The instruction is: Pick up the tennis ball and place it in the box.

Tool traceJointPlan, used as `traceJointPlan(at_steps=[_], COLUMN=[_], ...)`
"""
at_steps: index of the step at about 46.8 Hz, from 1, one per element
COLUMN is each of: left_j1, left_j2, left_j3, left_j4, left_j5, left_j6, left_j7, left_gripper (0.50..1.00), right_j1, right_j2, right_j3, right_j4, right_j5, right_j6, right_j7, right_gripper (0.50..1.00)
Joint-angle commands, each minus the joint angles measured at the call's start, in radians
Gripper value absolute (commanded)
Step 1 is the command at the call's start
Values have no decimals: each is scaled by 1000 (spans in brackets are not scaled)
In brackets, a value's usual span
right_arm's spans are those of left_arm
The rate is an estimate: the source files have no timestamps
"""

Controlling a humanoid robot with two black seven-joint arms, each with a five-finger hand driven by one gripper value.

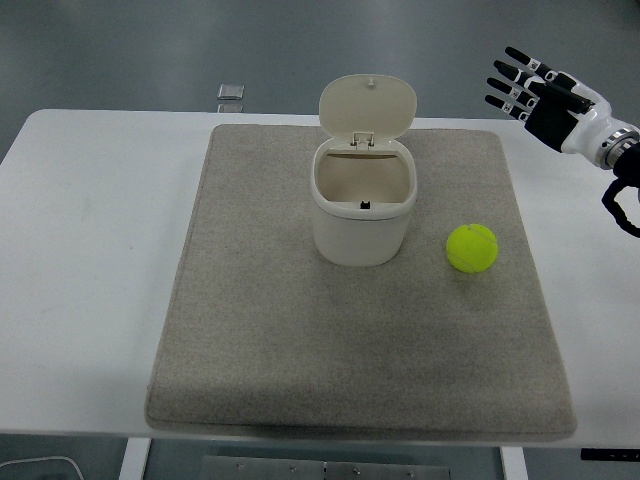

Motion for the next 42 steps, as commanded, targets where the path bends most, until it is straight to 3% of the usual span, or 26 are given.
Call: traceJointPlan(at_steps=[1,15,22,42], left_j1=[0,0,0,0], left_j2=[0,0,0,0], left_j3=[-2,-2,-2,0], left_j4=[1,1,1,1], left_j5=[0,0,0,0], left_j6=[0,0,0,0], left_j7=[0,0,0,0], left_gripper=[992,992,992,992], right_j1=[0,-2,2,2], right_j2=[0,-14,-6,2], right_j3=[0,3,3,-14], right_j4=[1,-2,-28,-54], right_j5=[1,2,1,-8], right_j6=[2,8,0,-2], right_j7=[0,2,43,41], right_gripper=[917,917,915,917])
